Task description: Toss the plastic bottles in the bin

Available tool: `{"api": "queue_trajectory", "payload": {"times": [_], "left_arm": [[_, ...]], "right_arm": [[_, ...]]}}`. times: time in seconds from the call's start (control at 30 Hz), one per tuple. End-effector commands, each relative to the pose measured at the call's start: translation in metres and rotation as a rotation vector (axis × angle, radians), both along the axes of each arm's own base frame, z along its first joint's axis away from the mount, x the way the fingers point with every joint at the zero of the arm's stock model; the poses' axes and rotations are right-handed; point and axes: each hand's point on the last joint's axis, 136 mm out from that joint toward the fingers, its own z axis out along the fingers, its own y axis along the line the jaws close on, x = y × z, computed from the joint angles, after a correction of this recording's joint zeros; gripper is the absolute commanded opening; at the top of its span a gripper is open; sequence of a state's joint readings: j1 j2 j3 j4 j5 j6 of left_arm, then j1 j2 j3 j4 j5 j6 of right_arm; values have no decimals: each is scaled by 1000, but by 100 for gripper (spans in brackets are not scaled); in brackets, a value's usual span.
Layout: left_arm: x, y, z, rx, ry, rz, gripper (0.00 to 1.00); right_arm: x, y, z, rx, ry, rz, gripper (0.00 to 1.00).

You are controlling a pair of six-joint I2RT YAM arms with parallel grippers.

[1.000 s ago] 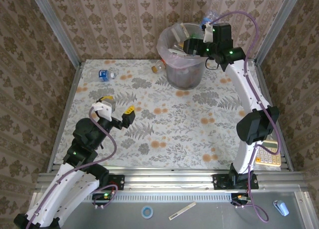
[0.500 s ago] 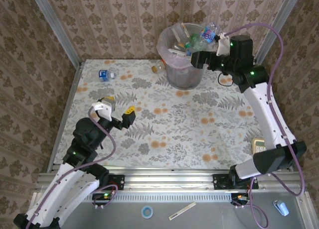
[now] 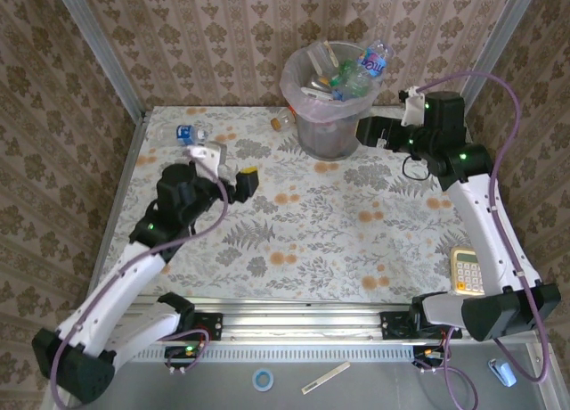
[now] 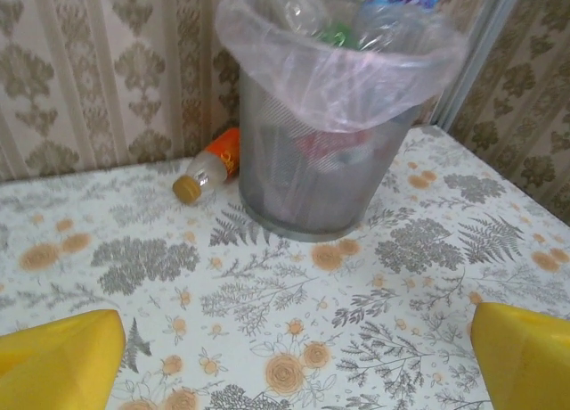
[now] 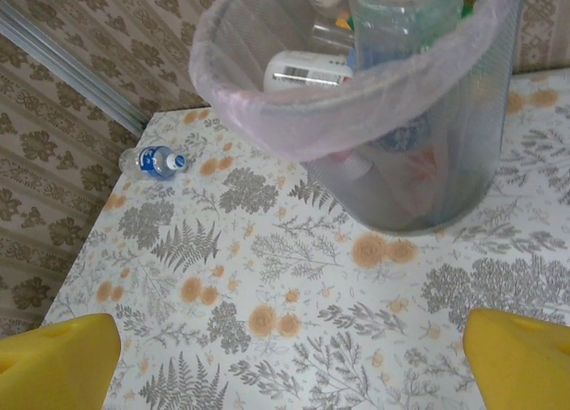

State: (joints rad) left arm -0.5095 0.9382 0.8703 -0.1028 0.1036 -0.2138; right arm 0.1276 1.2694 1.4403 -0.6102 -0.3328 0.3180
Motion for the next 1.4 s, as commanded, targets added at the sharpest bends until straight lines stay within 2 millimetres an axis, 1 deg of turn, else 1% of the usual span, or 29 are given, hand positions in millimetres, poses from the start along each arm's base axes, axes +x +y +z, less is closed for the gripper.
{"api": "queue_trajectory", "payload": {"times": [0.0, 0.03, 0.2, 0.23, 0.33, 0.43, 0.6, 0.77, 0.87, 1.03, 1.2, 1.23, 1.37], "left_arm": [[19, -10, -17, -53, 159, -18, 100], [33, -5, -21, -56, 182, 2, 100], [77, -12, -38, 1, 234, 4, 100], [86, -11, -38, 5, 234, 6, 100], [111, -10, -50, 16, 264, -3, 99], [133, -11, -67, 46, 294, -9, 98], [164, -15, -89, 86, 285, -29, 98], [193, -25, -109, 136, 283, -79, 97], [212, -30, -120, 147, 287, -96, 97], [246, -38, -141, 121, 332, -95, 97], [272, -50, -157, 43, 368, -108, 97], [277, -52, -163, 26, 381, -112, 96], [296, -62, -169, -44, 396, -125, 97]], "right_arm": [[-16, 5, -13, 42, 50, 25, 100], [-20, 5, -18, 43, 60, 27, 100], [-43, 3, -36, 31, 102, 35, 100], [-48, 2, -40, 26, 112, 36, 100], [-62, 1, -47, 21, 129, 44, 100], [-73, 2, -54, 25, 150, 55, 100], [-92, 15, -70, 84, 179, 133, 100], [-112, 13, -84, 77, 207, 137, 100], [-123, 10, -88, 75, 217, 129, 100], [-131, 9, -94, 82, 235, 119, 100], [-131, 9, -98, 81, 258, 116, 100], [-131, 9, -99, 82, 263, 116, 100], [-131, 8, -103, 74, 275, 112, 100]]}}
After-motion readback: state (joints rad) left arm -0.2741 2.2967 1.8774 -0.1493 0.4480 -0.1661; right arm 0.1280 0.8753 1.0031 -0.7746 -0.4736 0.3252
